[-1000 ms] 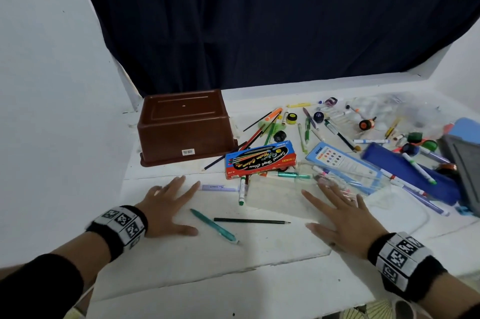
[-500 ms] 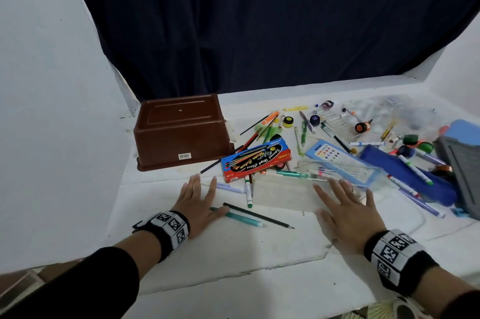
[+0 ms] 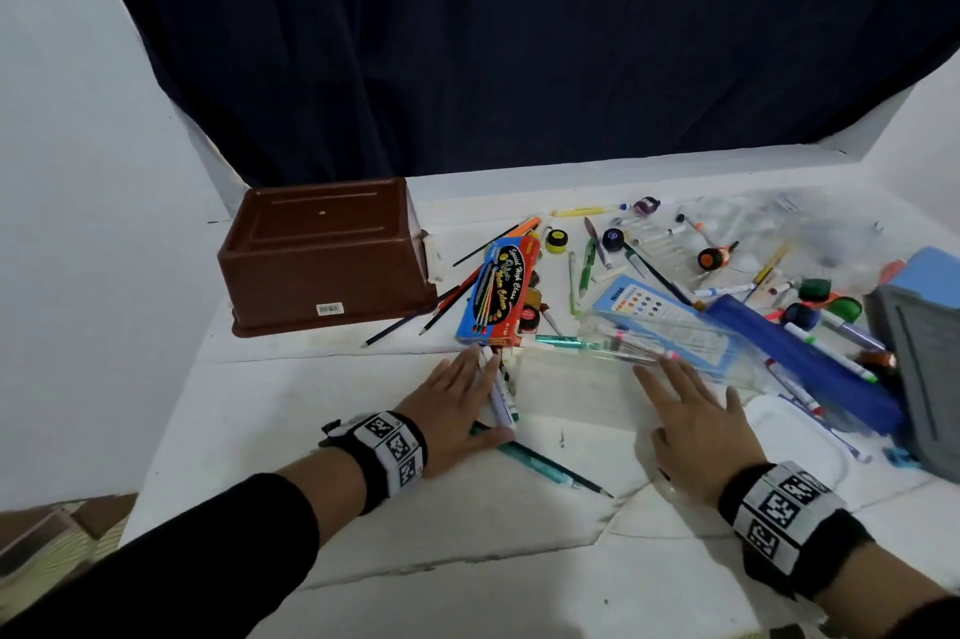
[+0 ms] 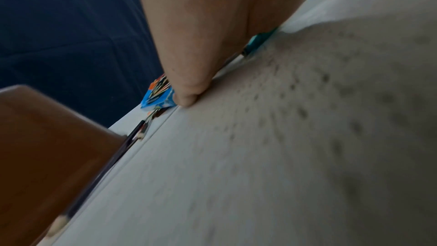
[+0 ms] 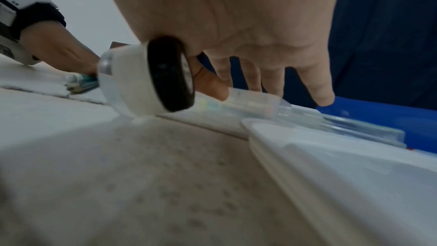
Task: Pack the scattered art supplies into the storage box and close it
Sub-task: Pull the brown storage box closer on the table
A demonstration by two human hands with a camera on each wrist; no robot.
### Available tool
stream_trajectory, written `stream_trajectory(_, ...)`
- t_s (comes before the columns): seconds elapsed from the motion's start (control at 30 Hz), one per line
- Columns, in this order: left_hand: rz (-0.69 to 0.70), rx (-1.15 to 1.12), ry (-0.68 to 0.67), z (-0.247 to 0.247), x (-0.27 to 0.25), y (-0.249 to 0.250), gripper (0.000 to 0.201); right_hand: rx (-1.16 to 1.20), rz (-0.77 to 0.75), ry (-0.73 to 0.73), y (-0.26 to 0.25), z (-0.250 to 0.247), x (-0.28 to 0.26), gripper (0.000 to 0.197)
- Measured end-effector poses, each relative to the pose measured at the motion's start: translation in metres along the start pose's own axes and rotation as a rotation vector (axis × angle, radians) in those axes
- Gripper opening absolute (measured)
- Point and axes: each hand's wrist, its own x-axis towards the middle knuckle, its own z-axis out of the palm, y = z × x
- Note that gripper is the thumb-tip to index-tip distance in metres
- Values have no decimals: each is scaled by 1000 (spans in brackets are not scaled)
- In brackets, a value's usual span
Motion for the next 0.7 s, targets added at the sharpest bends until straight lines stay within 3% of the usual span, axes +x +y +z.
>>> stream_trajectory(0.3, -72, 33, 29, -2, 21, 32, 96, 107, -19, 0, 42, -4, 2, 80)
stream_trajectory(0.47, -53, -36, 38, -12, 12, 28, 89, 311, -55, 57, 42, -9, 2, 57)
stream_trajectory(0.6, -180, -211, 135, -26, -6, 11, 80, 375, -275, 213, 21, -13, 0, 37)
stream_trajectory(0.7, -380, -300, 270, -35, -14, -21, 68, 346, -503, 211, 3, -7, -6, 44)
